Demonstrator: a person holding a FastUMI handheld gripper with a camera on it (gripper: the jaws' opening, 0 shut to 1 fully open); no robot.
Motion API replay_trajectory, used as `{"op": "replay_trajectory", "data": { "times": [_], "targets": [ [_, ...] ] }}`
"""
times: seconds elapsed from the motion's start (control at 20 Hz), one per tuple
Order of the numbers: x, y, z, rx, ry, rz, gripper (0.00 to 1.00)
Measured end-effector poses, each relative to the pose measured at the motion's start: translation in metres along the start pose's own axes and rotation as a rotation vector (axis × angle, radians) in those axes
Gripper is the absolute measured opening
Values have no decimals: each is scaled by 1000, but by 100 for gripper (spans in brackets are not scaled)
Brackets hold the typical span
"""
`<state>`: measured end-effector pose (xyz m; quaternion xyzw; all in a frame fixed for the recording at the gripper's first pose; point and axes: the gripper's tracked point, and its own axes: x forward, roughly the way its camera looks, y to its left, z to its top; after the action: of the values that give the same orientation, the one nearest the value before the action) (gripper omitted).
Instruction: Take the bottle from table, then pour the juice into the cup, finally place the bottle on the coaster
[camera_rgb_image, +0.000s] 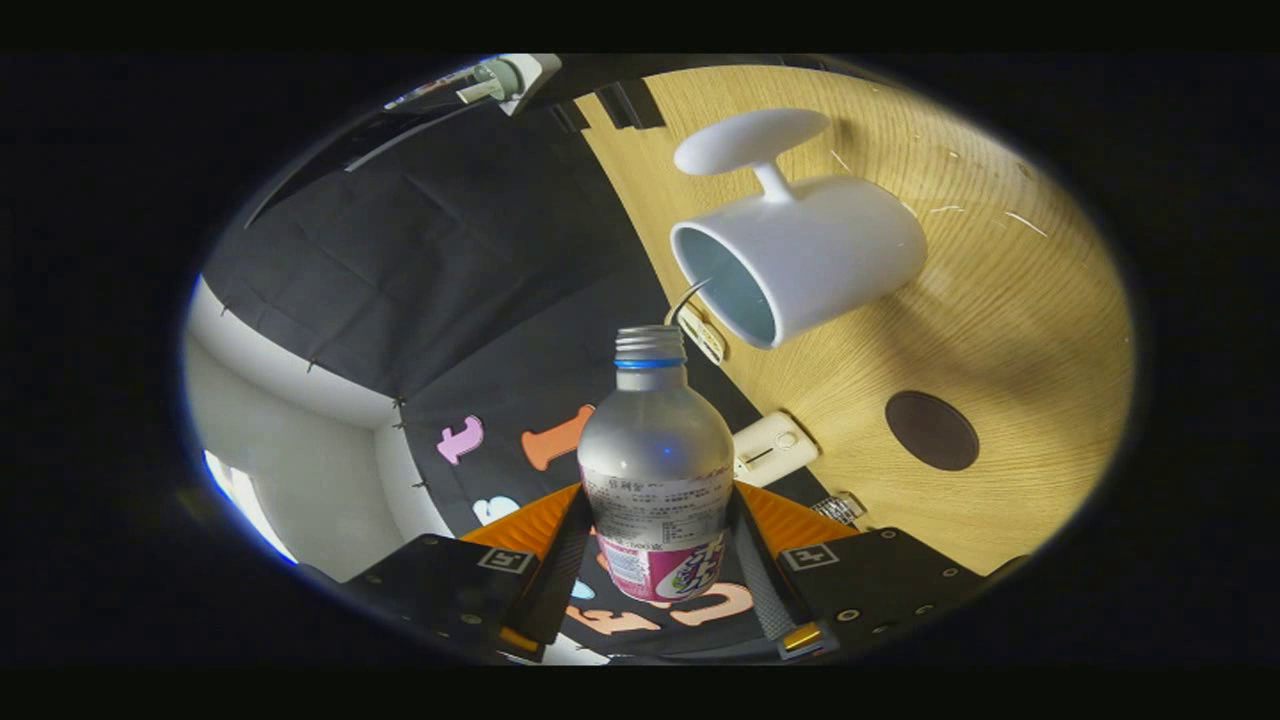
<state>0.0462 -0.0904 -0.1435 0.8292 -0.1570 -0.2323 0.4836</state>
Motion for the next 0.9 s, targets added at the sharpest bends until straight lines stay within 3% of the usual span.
{"op": "replay_trajectory", "data": {
  "times": [0.9],
  "targets": [
    [7, 10, 3, 84, -34, 9, 74]
  ]
}}
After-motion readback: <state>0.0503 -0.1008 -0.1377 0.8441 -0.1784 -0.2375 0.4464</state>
